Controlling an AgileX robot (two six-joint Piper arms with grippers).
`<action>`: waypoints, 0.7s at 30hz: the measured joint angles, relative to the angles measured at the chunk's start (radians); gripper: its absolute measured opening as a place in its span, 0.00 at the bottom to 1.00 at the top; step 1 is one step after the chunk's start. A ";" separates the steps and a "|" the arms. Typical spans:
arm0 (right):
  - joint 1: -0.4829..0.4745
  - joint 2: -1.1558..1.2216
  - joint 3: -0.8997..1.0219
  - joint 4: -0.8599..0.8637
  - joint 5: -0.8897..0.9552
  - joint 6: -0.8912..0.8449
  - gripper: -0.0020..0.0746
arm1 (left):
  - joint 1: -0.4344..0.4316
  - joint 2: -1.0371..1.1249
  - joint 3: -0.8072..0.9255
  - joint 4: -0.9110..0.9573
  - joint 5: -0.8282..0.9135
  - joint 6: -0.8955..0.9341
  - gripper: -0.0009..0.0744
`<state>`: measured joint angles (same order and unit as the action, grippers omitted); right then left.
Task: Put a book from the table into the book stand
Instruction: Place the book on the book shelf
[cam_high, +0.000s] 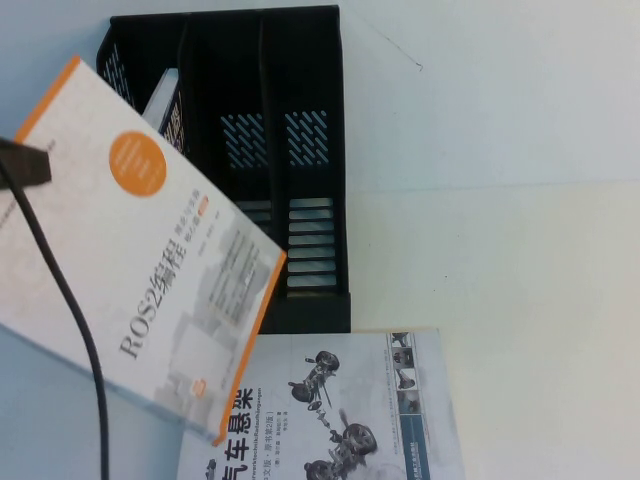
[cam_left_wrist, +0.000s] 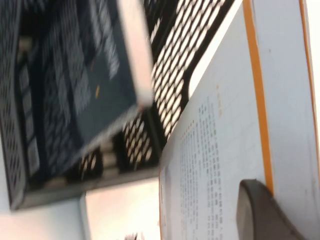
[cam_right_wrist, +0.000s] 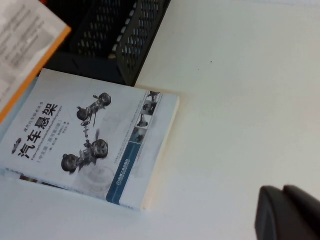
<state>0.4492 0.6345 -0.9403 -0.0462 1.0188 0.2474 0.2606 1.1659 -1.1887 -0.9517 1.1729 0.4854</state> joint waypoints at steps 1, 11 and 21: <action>0.000 0.000 0.000 0.000 0.000 0.000 0.04 | 0.000 0.006 -0.039 0.001 0.003 -0.024 0.15; 0.000 0.000 0.064 -0.001 -0.031 0.000 0.04 | 0.000 0.146 -0.371 0.010 -0.044 -0.215 0.15; 0.000 0.000 0.099 0.002 -0.076 0.002 0.04 | -0.155 0.332 -0.624 0.176 -0.119 -0.332 0.15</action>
<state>0.4492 0.6345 -0.8417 -0.0446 0.9429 0.2490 0.1056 1.4976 -1.8128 -0.7755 1.0537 0.1538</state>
